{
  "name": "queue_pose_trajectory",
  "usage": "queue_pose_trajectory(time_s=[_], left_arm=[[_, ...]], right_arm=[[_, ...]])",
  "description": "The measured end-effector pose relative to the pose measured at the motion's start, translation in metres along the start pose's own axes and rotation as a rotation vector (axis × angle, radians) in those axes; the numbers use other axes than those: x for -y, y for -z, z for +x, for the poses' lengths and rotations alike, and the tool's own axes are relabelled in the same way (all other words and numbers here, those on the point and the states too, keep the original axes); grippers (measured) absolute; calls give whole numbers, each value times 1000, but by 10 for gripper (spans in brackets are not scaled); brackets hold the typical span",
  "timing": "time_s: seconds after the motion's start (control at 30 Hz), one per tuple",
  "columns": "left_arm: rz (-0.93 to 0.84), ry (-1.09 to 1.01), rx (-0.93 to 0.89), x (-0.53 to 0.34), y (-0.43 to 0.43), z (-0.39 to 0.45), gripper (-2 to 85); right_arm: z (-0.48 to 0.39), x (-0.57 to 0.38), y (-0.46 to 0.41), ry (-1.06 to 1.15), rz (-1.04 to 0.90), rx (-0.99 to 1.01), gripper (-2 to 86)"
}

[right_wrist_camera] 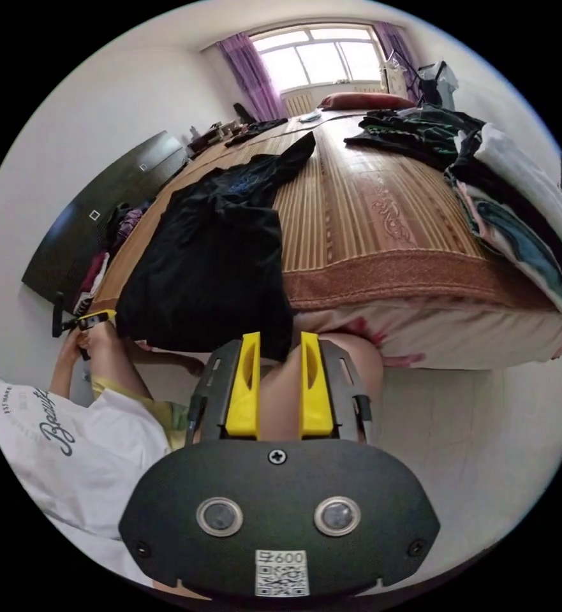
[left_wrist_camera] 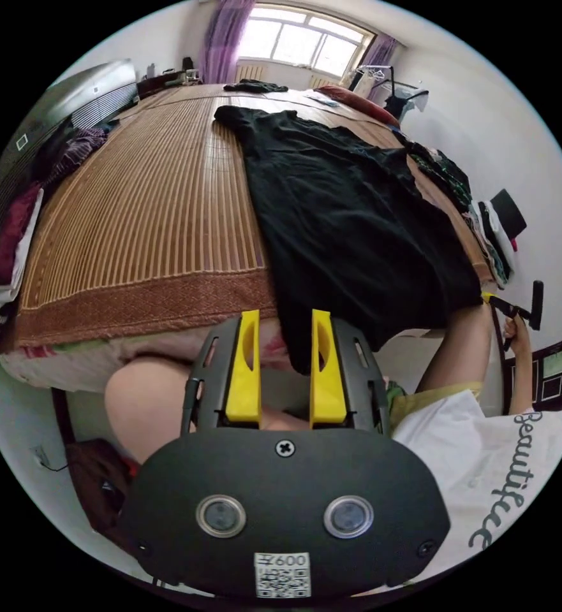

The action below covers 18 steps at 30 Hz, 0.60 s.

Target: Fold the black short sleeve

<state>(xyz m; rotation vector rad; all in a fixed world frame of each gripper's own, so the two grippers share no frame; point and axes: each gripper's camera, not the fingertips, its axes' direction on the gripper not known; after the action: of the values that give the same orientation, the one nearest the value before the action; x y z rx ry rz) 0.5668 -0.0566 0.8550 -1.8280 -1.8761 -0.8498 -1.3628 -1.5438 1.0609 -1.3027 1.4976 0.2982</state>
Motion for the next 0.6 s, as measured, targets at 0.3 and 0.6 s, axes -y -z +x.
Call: queue_pose_trajectory(time_s=[0.3,0.6], left_arm=[[-84,3,-77,-27,8,16,28],[-209,5,-38,-56,38,14,16]], right_arm=[[11,-40,-62,105,-54,-145,-8],[47,-122,-133,114,-167,-91,-8]])
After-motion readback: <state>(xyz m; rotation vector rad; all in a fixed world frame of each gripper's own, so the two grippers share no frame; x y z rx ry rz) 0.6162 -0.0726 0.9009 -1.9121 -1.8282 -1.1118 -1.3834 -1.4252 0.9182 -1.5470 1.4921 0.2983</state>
